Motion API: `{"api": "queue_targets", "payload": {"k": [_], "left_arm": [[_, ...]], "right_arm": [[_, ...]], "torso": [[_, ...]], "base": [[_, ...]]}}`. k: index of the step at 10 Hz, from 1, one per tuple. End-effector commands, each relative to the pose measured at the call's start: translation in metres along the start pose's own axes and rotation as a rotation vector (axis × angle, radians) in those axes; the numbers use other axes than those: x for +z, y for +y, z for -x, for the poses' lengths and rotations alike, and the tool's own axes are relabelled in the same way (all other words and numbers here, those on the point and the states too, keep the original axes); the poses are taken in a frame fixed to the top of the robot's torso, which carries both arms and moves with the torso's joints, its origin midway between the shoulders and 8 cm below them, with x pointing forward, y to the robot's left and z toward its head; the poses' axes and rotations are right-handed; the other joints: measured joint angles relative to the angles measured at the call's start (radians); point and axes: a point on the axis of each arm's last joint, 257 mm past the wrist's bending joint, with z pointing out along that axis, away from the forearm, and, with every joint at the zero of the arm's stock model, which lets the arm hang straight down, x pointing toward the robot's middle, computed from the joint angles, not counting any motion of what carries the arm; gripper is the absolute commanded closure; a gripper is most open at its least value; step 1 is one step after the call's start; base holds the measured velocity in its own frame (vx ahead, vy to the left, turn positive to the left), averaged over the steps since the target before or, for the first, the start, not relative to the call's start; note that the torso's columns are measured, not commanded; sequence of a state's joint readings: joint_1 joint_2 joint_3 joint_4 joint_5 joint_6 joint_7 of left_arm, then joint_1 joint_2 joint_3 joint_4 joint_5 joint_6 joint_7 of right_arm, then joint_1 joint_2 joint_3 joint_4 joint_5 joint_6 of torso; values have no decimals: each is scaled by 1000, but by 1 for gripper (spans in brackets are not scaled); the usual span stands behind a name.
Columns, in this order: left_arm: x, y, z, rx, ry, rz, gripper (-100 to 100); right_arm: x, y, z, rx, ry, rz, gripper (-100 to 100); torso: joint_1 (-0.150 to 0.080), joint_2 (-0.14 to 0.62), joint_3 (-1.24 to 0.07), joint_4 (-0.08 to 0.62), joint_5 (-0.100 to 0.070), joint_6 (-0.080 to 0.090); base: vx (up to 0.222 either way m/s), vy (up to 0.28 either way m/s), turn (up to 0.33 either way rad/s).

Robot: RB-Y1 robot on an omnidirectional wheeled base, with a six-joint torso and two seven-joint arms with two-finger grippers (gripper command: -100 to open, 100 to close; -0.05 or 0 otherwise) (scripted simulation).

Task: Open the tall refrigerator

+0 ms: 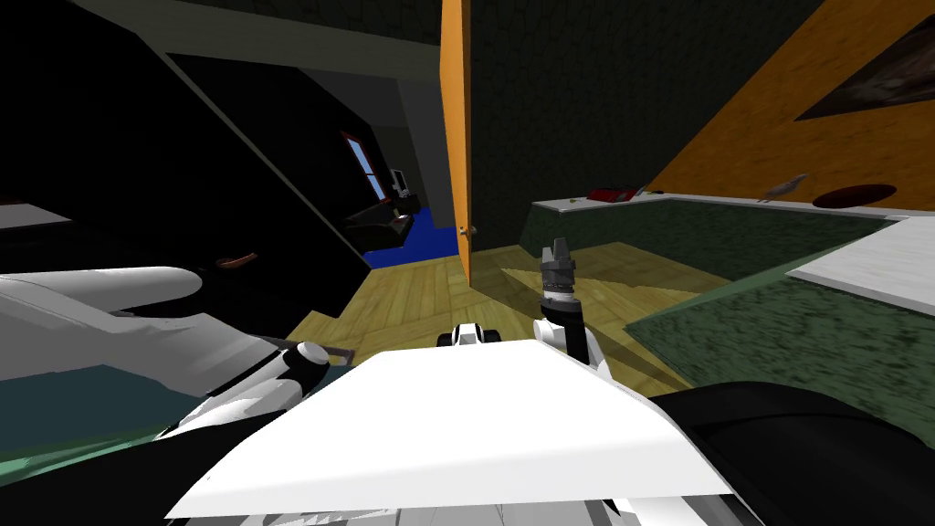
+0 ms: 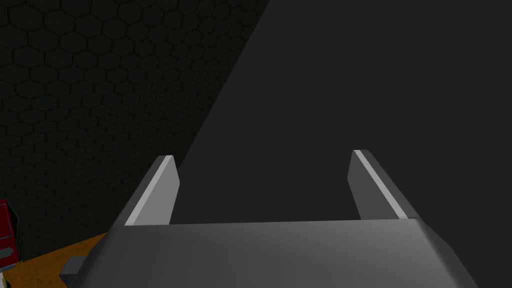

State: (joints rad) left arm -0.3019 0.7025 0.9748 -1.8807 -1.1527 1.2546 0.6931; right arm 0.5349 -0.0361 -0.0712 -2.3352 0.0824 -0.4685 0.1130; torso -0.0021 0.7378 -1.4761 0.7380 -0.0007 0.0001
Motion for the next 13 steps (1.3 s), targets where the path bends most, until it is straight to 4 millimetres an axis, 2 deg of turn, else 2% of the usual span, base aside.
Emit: {"api": "queue_targets", "payload": {"k": [1,2,3,4,5,6,7,8,9,10,11,12,13], "left_arm": [[16,-25,3,-24,-23,-26,-100],[27,-29,5,-28,-35,-17,-100],[30,-45,9,-43,-43,-42,-100],[40,-49,12,-48,-56,-31,-100],[43,-66,16,-64,-64,-57,-100],[54,-71,20,-70,-78,-45,-100],[56,-88,24,-86,-86,-70,-100],[67,-92,29,-92,-99,-55,-100],[69,-109,34,-108,-107,-81,-100],[80,-109,38,-110,-118,-57,-100],[81,-127,43,-126,-126,-83,-100],[92,-128,48,-131,-138,-60,-100],[92,-146,55,-148,-146,-86,-100]], "right_arm": [[0,0,0,0,0,0,0],[0,0,0,0,0,0,0],[0,0,0,0,0,0,0],[0,0,0,0,0,0,0],[0,0,0,0,0,0,0],[0,0,0,0,0,0,0],[0,0,0,0,0,0,0],[0,0,0,0,0,0,0],[0,0,0,0,0,0,0],[0,0,0,0,0,0,0],[0,0,0,0,0,0,0],[0,0,0,0,0,0,0],[0,0,0,0,0,0,0]], "torso": [[1,0,0,0,0,0],[1,0,0,0,1,0],[3,0,0,0,1,0],[2,0,0,0,1,0],[3,1,1,0,1,0],[2,0,0,0,1,0],[3,1,1,0,1,0],[1,0,0,0,1,0],[1,1,0,0,0,0],[1,0,0,0,1,0],[4,1,1,0,1,0],[2,0,0,0,1,0],[2,0,0,0,1,0]], "base": [[-37,41,-12],[-39,61,-18],[-38,53,-16],[-57,69,-19],[-45,60,-13],[-61,73,-18],[-52,58,-14],[-64,54,-25],[-64,55,-15],[-82,86,-20],[-66,69,-19],[-72,73,-29],[-67,56,-17]]}}
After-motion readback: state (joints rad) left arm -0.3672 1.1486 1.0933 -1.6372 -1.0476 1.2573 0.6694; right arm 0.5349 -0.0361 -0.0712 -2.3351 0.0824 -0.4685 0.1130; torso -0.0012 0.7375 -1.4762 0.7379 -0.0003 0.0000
